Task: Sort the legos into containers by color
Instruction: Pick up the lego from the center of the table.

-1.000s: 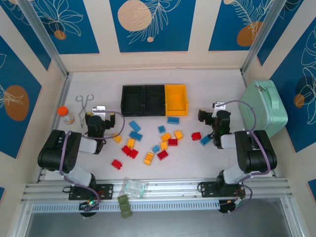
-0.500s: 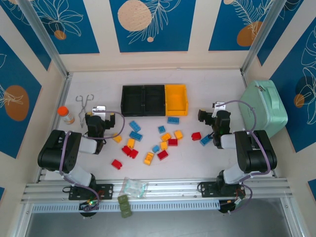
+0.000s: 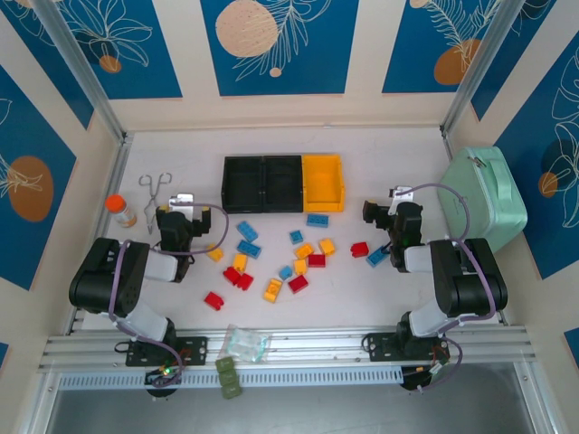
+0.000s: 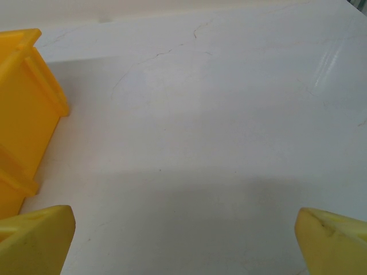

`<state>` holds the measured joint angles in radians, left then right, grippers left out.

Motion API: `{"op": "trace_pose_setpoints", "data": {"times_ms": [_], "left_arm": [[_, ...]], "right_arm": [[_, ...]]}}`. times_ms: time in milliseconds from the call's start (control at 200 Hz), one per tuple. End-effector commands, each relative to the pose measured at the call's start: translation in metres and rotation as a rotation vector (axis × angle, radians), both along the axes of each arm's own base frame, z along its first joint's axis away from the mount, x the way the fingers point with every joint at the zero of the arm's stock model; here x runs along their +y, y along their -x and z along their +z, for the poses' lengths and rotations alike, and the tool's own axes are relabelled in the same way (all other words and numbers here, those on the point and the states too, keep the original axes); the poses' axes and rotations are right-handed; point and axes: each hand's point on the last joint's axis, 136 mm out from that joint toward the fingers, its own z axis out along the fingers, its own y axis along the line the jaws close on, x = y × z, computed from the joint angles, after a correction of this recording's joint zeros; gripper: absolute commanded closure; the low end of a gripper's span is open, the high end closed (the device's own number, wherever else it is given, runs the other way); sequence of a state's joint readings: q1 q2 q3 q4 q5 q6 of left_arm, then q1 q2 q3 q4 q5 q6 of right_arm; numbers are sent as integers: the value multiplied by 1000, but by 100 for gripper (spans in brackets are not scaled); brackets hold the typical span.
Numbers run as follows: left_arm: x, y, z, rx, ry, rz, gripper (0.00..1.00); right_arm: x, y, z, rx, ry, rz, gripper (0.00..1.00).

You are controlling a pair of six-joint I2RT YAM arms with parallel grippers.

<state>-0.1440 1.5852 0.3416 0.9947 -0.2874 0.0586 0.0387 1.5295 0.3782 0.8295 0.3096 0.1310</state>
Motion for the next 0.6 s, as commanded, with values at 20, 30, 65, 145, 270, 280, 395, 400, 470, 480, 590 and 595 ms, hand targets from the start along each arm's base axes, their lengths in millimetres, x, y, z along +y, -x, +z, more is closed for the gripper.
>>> {"op": "trace_pose_setpoints", "data": {"times_ms": [20, 30, 65, 145, 270, 280, 395, 400, 470, 480, 590, 595], "left_arm": [[0, -4, 10, -35, 14, -8, 1], [0, -4, 10, -35, 13, -8, 1], [0, -4, 10, -36, 14, -7, 1], [0, -3, 11, -38, 14, -10, 1], [0, -5, 25, -34, 5, -8, 1], [0, -5, 26, -27, 4, -8, 1], [0, -10, 43, 37, -10, 0, 1], [0, -10, 44, 38, -11, 2, 1], [2, -11, 61, 31, 12, 33, 1], [3, -11, 64, 31, 18, 39, 1], [4, -6, 88, 38, 132, 81, 1], [4, -6, 88, 41, 141, 82, 1]], "right_arm": [[2, -7, 14, -45, -13, 10, 1], [2, -7, 14, -43, -13, 10, 1], [3, -6, 13, -43, -14, 11, 1], [1, -7, 17, -50, -12, 0, 1], [8, -7, 33, -19, -6, 40, 1], [8, -7, 37, -23, -6, 41, 1], [7, -5, 64, -18, -38, 31, 1], [7, -5, 65, -21, -40, 32, 1], [10, -2, 82, -30, -96, 41, 1], [10, -2, 85, -31, -101, 41, 1], [16, 6, 111, -32, -208, 42, 1], [17, 6, 112, -29, -215, 43, 1]]}}
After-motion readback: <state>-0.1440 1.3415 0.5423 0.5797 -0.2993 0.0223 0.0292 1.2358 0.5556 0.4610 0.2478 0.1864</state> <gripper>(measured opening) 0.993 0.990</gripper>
